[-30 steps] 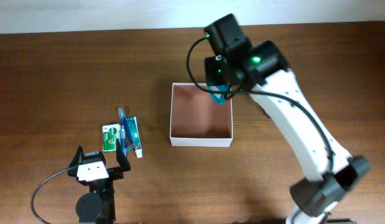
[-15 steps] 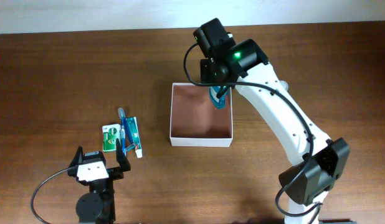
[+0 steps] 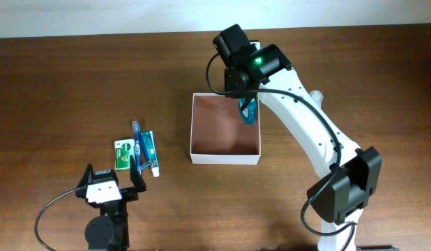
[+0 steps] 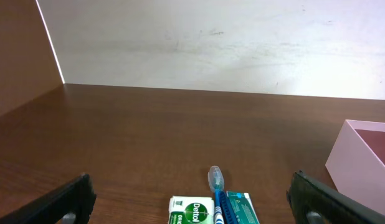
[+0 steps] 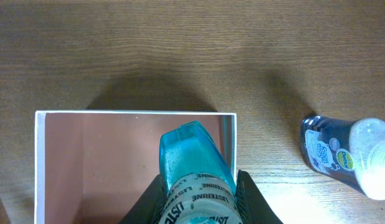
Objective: Pack container
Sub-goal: 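Lower the Listerine bottle into the box's back-right corner and release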
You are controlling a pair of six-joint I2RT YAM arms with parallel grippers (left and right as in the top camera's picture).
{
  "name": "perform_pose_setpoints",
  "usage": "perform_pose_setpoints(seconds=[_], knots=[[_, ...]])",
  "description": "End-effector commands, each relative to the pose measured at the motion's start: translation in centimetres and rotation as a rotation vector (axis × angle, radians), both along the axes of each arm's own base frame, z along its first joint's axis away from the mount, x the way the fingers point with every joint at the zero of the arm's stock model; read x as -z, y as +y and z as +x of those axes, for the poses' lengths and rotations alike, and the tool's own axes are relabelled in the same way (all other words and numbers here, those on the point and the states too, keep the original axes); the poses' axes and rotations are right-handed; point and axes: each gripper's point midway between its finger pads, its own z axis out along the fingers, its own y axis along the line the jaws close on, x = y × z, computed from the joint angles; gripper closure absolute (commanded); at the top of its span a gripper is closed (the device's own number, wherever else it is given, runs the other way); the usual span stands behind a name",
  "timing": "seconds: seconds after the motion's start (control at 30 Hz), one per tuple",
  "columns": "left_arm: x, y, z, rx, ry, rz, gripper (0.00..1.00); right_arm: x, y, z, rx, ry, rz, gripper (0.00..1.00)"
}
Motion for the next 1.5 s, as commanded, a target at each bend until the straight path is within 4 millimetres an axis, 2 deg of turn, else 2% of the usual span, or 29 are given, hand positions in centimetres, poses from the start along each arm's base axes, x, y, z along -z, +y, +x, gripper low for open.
perform_pose_setpoints(seconds=[0.0, 0.73, 1.47], knots=[[0.0, 0.0, -0.1, 0.002, 0.001, 0.018, 0.0, -0.9, -0.7, 0.3, 0.062, -0.049, -0.022, 0.82], [0.0, 0.0, -0.1, 0.002, 0.001, 0.018, 0.0, 3.3, -0.8, 0.9, 0.116, -0.058, -0.027, 0.82], [0.0, 0.0, -0.1, 0.002, 0.001, 0.018, 0.0, 3.5, -1.3, 0.9, 0.125, -0.059, -0.043, 0.82]])
